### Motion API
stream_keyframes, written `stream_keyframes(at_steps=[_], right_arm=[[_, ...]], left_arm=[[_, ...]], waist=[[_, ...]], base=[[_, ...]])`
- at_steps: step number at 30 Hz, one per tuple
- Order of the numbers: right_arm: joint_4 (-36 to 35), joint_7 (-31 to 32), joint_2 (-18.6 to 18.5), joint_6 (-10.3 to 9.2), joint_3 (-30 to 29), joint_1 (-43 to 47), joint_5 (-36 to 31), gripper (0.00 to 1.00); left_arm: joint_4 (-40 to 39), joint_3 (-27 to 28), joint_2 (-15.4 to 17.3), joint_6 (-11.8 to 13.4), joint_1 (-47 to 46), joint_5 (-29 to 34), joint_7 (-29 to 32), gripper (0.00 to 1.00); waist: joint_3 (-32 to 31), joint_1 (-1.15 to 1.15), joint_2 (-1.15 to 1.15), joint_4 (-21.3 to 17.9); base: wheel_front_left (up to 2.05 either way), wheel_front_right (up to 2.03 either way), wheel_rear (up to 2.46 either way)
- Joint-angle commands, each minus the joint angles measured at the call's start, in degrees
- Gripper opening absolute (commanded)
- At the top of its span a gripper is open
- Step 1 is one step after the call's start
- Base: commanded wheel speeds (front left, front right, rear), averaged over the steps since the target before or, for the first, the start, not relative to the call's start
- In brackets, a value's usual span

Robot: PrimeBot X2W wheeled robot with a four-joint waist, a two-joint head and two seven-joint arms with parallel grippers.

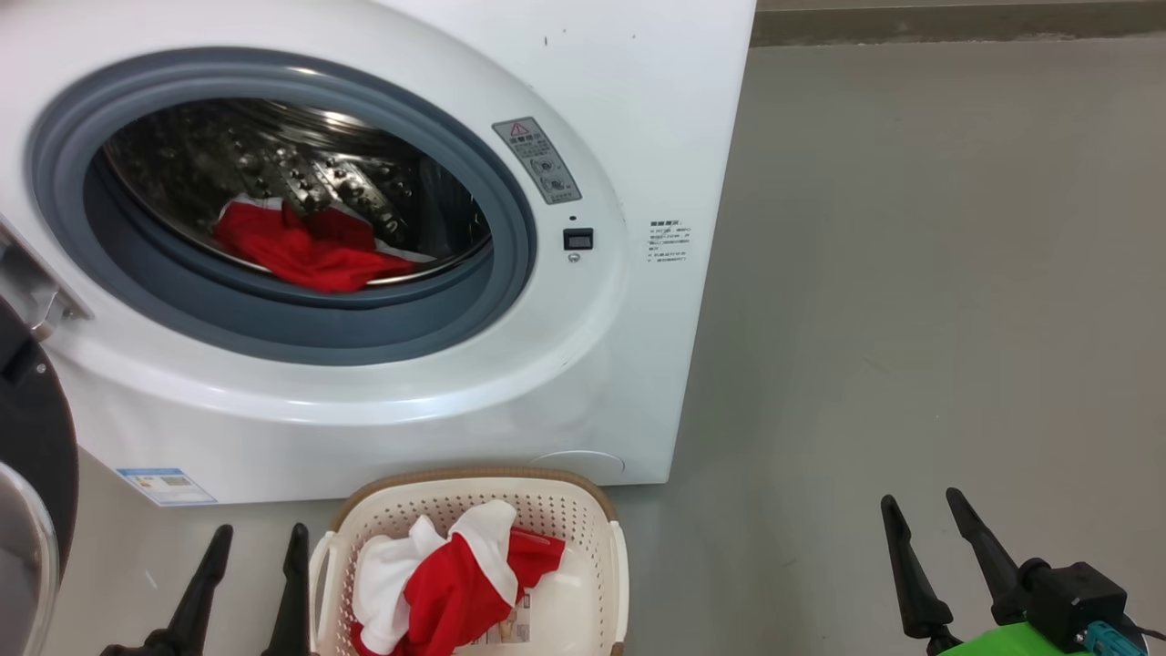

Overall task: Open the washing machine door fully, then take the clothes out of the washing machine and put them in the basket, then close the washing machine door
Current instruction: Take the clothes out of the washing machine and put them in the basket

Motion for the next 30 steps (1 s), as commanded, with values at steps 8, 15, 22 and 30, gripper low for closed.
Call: stream_keyframes(at_steps=[8, 15, 22, 30], right_arm=[[-1.80, -0.36, -0.49, 0.28, 0.81, -0.81, -0.32, 1.00], [-2.07, -0.36, -0.49, 0.28, 0.98, -1.81, -0.27, 1.00], [-2.60, -0.36, -0.49, 0.28, 2.34, -5.89, 0.08, 1.00], [-3.17, -0.36, -0.49, 0.28, 3.46, -10.39, 0.47, 1.00]], left_arm=[[-1.93, 2.80, -0.09, 0.03, -1.33, 0.51, -0.29, 1.00], [-0.91, 2.47, 0.09, 0.03, -3.09, 0.63, -0.29, 1.00], [5.49, -0.32, 3.15, 0.03, -12.16, 0.97, -0.29, 1.00], [21.89, -4.61, 8.03, 0.03, -31.99, -0.52, -0.19, 1.00]], waist=[[0.79, 0.00, 0.00, 0.13], [2.36, 0.00, 0.00, 0.00], [8.31, 0.00, 0.00, -0.26], [16.44, 0.00, 0.00, -0.82]], base=[[0.00, 0.00, 0.00], [0.00, 0.00, 0.00], [0.00, 0.00, 0.00], [0.00, 0.00, 0.00]])
